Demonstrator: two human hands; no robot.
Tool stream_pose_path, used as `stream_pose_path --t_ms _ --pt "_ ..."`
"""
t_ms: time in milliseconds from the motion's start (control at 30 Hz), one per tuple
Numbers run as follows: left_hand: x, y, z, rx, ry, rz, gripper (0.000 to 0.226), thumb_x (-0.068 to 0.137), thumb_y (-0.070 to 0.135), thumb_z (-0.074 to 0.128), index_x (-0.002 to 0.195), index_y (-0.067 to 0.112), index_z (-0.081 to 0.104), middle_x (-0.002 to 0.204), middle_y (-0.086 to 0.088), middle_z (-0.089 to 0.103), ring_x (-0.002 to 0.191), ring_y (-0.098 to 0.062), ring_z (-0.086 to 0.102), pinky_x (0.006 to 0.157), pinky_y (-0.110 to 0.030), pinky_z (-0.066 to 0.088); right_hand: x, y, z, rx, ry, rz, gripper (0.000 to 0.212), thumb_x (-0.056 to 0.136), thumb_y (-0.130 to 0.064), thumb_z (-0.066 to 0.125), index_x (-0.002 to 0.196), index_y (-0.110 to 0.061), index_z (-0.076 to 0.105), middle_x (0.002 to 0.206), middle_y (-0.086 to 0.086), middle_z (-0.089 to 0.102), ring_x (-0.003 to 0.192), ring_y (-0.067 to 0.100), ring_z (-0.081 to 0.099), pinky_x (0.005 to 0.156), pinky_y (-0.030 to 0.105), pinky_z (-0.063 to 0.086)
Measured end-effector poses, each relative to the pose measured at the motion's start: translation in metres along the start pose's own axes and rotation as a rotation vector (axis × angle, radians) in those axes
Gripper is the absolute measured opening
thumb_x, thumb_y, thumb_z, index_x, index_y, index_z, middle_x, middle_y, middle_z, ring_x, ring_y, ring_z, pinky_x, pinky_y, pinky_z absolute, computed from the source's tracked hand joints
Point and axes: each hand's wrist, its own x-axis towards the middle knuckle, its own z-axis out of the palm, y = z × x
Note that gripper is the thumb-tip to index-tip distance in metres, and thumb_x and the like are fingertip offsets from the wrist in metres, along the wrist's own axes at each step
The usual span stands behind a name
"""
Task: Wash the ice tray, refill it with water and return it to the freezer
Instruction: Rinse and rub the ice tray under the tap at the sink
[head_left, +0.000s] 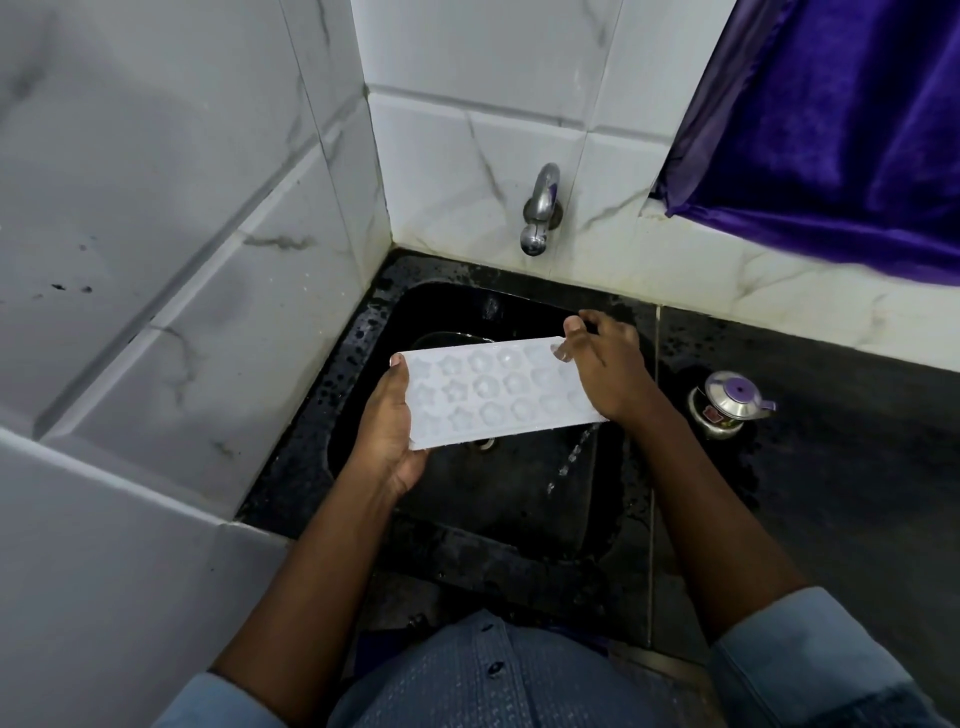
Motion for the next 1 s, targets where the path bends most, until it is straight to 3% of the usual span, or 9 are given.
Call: stream_pose_path --t_ms 100,233,433,600,800,900,1000 --pt "0.0014 -0.0009 -0.0004 -0.014 -0.007 -0.006 0.062 0.112 0.056 0.036 0.141 0.008 0.063 0.127 -0.016 0.076 0.108 -0.033 0.078 0.068 -0.043 0.065 0.0009 -0.0026 -0.0028 0.001 -0.025 -0.017 0.086 0.088 -0.091 0.011 0.091 -0.035 0.075 0.161 -0.004 0.047 0.154 0.021 0.019 0.125 0.055 0.020" --pt "0.0009 0.0007 0.0013 -0.027 -0.004 -0.018 0.059 0.112 0.056 0.037 0.135 0.009 0.066 0.120 -0.014 0.079 0.101 -0.031 0.079 0.064 -0.043 0.064 0.0005 -0.0037 -0.0059 -0.029 -0.031 -0.008 0.068 0.108 -0.064 0.027 0.107 -0.024 0.082 0.165 -0.002 0.041 0.155 0.023 0.019 0.125 0.057 0.019" --pt "-0.0002 0.0011 0.0020 -0.033 -0.009 -0.027 0.060 0.111 0.058 0.036 0.130 0.012 0.068 0.120 -0.013 0.079 0.100 -0.030 0.080 0.066 -0.042 0.065 0.0046 -0.0020 -0.0048 -0.016 -0.012 -0.029 0.079 0.096 -0.078 0.019 0.101 -0.029 0.081 0.164 -0.003 0.041 0.154 0.022 0.019 0.124 0.057 0.019" --pt "0.0001 0.0021 0.0018 -0.036 -0.029 -0.015 0.061 0.111 0.060 0.035 0.131 0.012 0.068 0.123 -0.013 0.078 0.106 -0.031 0.078 0.073 -0.045 0.065 0.0026 -0.0072 -0.0073 -0.003 -0.027 -0.024 0.058 0.109 -0.060 0.034 0.103 -0.026 0.081 0.164 -0.002 0.040 0.155 0.023 0.018 0.125 0.056 0.018" --pt "0.0019 0.0025 -0.0002 -0.034 -0.037 -0.003 0.067 0.110 0.062 0.033 0.139 0.010 0.064 0.130 -0.015 0.075 0.116 -0.034 0.074 0.077 -0.047 0.065 0.0022 -0.0088 -0.0082 -0.056 -0.022 -0.040 0.056 0.108 -0.061 0.036 0.102 -0.028 0.082 0.165 -0.004 0.040 0.154 0.021 0.018 0.125 0.054 0.016" --pt "0.0002 0.0022 0.0027 -0.035 -0.036 -0.016 0.065 0.110 0.061 0.034 0.134 0.010 0.067 0.125 -0.014 0.077 0.108 -0.033 0.077 0.071 -0.045 0.066 0.0024 -0.0107 -0.0077 -0.072 -0.027 -0.036 0.061 0.108 -0.061 0.038 0.099 -0.021 0.083 0.165 -0.004 0.039 0.153 0.020 0.018 0.124 0.052 0.016" --pt "0.0003 0.0007 0.0029 -0.045 -0.039 -0.023 0.065 0.110 0.061 0.034 0.134 0.010 0.067 0.126 -0.015 0.077 0.107 -0.032 0.078 0.069 -0.043 0.065 0.0029 -0.0095 -0.0084 -0.003 0.014 -0.048 0.050 0.108 -0.059 0.040 0.102 -0.029 0.080 0.163 -0.006 0.041 0.153 0.019 0.019 0.124 0.055 0.016"
